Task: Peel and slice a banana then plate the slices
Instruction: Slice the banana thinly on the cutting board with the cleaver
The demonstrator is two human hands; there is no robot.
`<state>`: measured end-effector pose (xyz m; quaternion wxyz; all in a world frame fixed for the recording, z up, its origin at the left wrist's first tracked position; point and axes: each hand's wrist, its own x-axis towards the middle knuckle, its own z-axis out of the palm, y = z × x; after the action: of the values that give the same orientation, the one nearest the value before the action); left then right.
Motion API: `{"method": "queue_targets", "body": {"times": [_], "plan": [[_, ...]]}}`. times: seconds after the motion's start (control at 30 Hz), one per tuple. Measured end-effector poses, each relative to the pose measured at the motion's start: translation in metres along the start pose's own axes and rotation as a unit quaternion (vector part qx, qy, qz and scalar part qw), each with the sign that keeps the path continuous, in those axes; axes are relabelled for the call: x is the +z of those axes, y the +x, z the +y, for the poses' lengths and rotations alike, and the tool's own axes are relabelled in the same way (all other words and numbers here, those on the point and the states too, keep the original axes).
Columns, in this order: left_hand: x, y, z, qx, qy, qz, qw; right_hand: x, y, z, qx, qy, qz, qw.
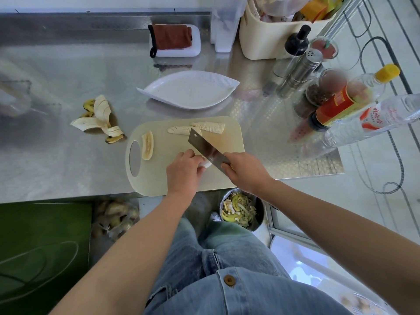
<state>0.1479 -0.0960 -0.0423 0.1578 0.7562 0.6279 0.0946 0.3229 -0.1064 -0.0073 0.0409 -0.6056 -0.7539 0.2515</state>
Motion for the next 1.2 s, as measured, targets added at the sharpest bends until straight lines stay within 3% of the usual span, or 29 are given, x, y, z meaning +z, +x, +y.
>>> {"method": "queue_targets", "body": {"times": [1.2], "plan": [[0.001, 0.000, -0.002, 0.004, 0.002, -0.003, 1.000, 0.012, 0.003, 0.001, 0.016, -0.037, -0.021, 0.999]]}}
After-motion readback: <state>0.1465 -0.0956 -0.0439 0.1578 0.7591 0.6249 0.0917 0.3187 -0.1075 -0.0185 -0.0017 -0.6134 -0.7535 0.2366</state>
